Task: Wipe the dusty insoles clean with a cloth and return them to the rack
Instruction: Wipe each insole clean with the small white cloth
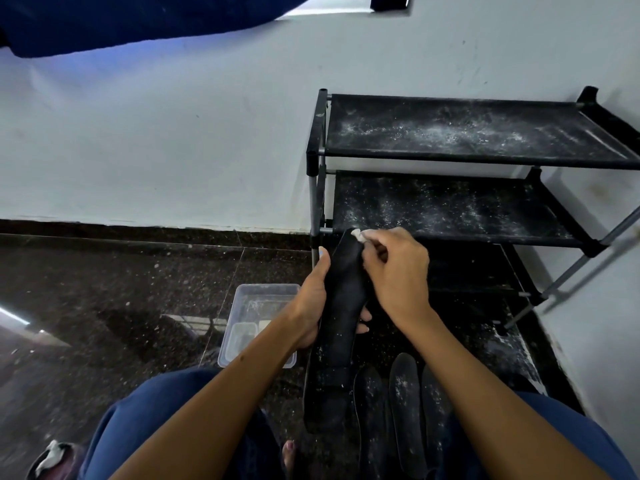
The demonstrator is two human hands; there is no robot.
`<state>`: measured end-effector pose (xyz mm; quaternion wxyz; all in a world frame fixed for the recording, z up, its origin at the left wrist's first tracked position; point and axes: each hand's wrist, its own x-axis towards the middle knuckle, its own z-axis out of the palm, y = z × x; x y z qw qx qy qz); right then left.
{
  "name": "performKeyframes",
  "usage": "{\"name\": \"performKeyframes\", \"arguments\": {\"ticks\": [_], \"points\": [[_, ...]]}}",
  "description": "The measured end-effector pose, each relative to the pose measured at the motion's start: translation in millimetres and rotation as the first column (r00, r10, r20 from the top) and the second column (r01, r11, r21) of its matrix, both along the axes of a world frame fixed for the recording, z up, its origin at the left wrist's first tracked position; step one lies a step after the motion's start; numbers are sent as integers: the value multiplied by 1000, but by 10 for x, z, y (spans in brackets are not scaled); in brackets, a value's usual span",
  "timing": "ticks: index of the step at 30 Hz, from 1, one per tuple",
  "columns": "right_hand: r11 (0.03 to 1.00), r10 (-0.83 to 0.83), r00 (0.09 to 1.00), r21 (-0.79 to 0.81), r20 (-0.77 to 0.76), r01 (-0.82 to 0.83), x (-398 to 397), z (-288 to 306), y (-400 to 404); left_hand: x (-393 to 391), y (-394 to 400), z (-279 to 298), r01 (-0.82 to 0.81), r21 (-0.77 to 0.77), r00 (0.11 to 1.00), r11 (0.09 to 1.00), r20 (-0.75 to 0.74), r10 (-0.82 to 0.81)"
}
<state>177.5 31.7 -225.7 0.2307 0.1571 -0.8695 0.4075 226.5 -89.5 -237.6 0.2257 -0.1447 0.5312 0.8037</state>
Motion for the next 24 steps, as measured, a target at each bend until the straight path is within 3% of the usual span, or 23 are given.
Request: {"name": "performKeyframes", "arguments": {"ticks": [5,10,16,21,24], "points": [[965,260,966,36,10,-260,151,-23,-124,-14,10,8,-98,44,995,994,-16,99],[1000,-18,1000,-2,22,18,-48,3,29,15,5,26,28,-15,1000,999,-11,-29],[976,211,977,55,-30,-209,113,-12,-86,5,-9,30,-36,-25,998,999,-49,35],[998,-8,999,57,51,5,-51,-17,31,14,-9,38,22,-32,999,999,-30,-23],[995,85,996,45,32,-87,68,-29,-57,17,-11,59,-5,-20,998,1000,-63,4]]}}
